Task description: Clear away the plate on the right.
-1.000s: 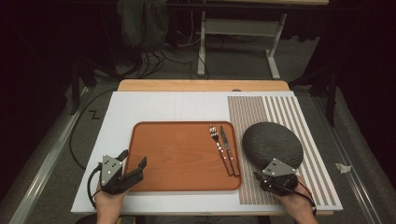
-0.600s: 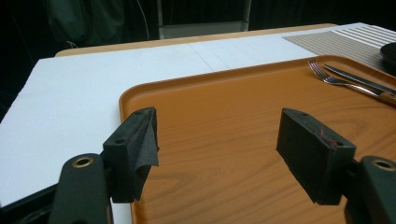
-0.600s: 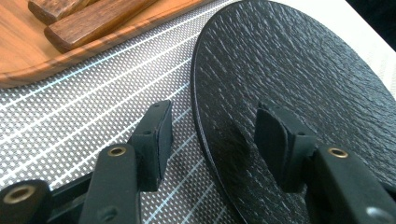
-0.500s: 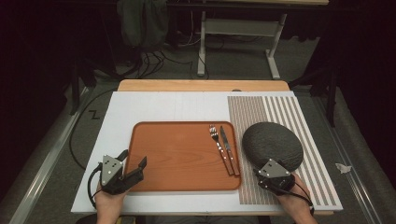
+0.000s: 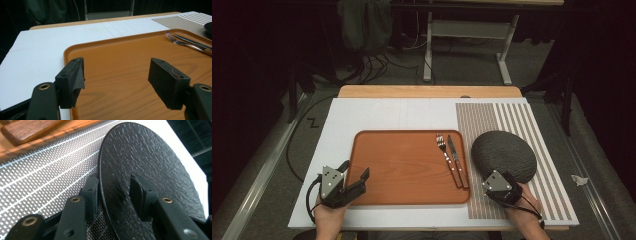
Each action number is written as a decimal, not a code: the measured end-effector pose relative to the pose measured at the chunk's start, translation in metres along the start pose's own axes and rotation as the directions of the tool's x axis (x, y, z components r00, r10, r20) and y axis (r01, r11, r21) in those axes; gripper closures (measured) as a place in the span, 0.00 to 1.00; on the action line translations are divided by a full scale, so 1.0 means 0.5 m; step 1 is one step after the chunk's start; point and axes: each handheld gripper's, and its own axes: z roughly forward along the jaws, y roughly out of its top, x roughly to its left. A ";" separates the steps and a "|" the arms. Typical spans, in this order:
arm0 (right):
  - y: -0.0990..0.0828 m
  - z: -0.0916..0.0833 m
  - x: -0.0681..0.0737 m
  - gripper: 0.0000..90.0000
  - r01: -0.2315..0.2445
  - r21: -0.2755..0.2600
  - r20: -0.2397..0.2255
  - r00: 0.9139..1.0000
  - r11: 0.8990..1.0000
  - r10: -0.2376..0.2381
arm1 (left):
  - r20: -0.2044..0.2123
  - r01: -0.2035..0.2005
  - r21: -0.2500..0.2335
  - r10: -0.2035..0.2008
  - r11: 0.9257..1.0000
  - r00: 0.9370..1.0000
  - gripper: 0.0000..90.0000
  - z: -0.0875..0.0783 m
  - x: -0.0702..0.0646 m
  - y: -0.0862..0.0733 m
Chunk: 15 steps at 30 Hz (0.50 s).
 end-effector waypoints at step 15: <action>0.016 0.012 0.036 0.76 0.171 0.052 0.140 0.974 0.984 -0.177 | 0.000 0.001 -0.002 -0.001 1.000 1.000 0.33 0.001 -0.001 0.000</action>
